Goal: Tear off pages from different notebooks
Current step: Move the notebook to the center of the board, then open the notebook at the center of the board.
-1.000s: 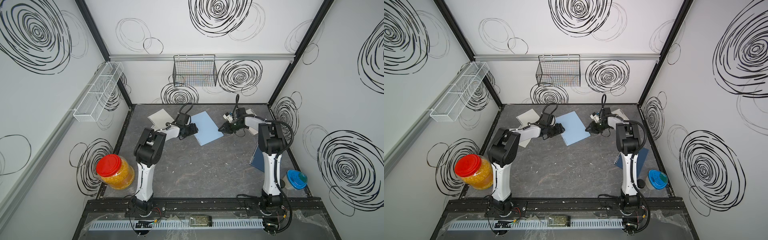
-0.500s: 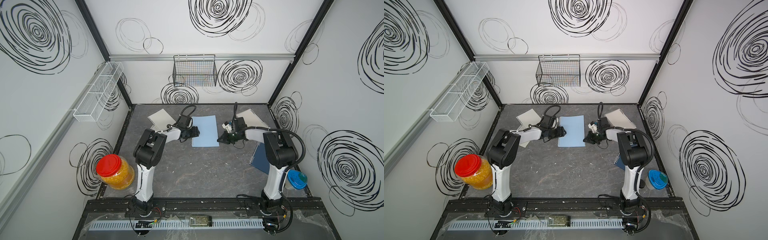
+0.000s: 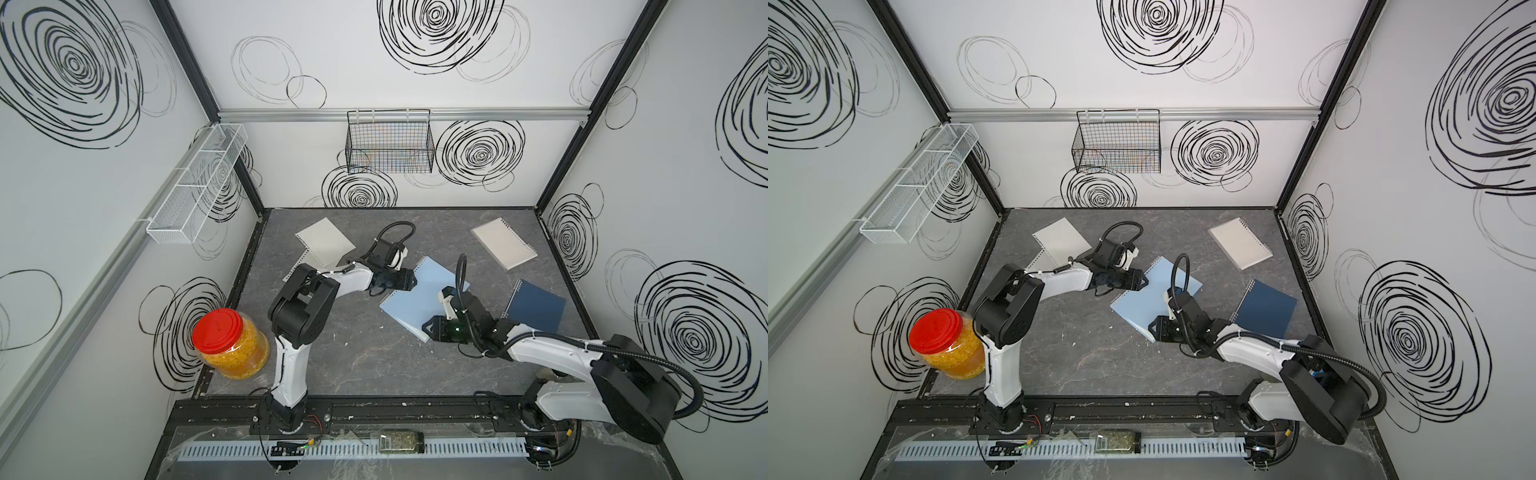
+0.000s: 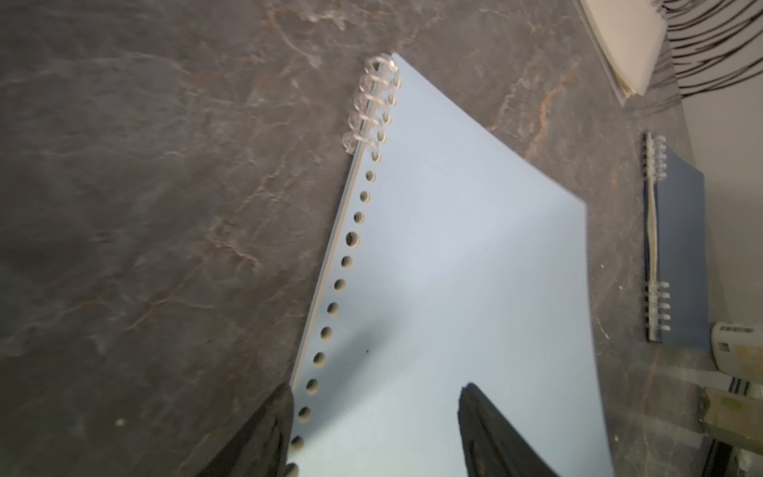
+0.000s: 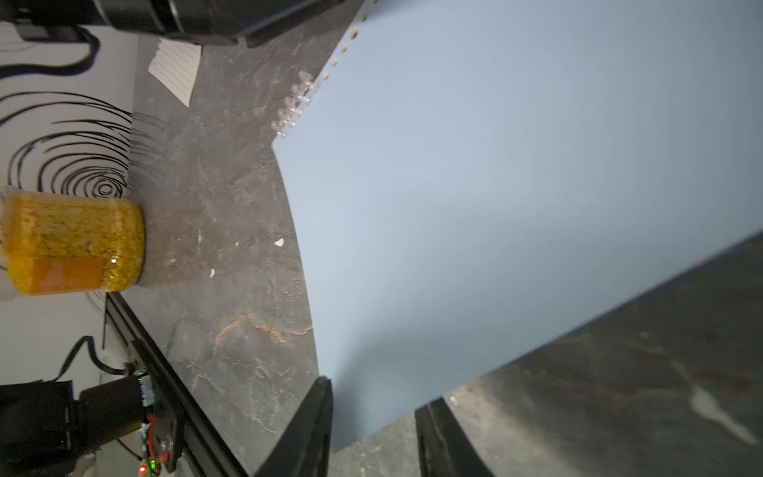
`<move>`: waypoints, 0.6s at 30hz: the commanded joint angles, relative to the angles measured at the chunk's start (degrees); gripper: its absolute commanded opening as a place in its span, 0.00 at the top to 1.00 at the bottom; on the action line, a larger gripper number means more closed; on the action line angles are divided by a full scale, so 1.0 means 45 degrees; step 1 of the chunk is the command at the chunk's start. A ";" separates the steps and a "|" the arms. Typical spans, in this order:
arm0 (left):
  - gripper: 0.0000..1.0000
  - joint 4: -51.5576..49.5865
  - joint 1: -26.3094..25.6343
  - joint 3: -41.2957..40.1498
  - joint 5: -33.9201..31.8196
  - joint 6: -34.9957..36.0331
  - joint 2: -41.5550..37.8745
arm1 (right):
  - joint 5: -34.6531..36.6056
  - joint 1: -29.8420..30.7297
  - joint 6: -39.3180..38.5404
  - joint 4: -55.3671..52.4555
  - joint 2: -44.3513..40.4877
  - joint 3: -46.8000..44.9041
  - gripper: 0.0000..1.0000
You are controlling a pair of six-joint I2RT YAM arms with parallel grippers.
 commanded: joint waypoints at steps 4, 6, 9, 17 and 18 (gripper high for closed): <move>0.33 -0.0179 0.0365 0.0150 -0.0495 0.0525 -0.2161 | 0.2097 0.0130 0.0194 0.0760 0.0348 0.1066 0.48; 0.32 -0.0269 0.0527 -0.0156 -0.0994 0.0549 -0.3077 | 0.2078 0.0063 -0.0283 0.0565 0.0639 0.1752 0.44; 0.32 -0.0545 0.0683 -0.0834 -0.1995 0.0529 -0.4497 | 0.1940 -0.0126 -0.1107 0.0106 0.1107 0.2872 0.43; 0.29 -0.0695 0.0721 -0.3869 -0.4553 -0.0198 -0.8687 | 0.1524 -0.1000 -0.3649 -0.1271 0.3144 0.6790 0.37; 0.29 -0.0709 0.0747 -0.4190 -0.4680 -0.0300 -0.9132 | 0.1365 -0.1165 -0.3899 -0.1449 0.3543 0.7309 0.37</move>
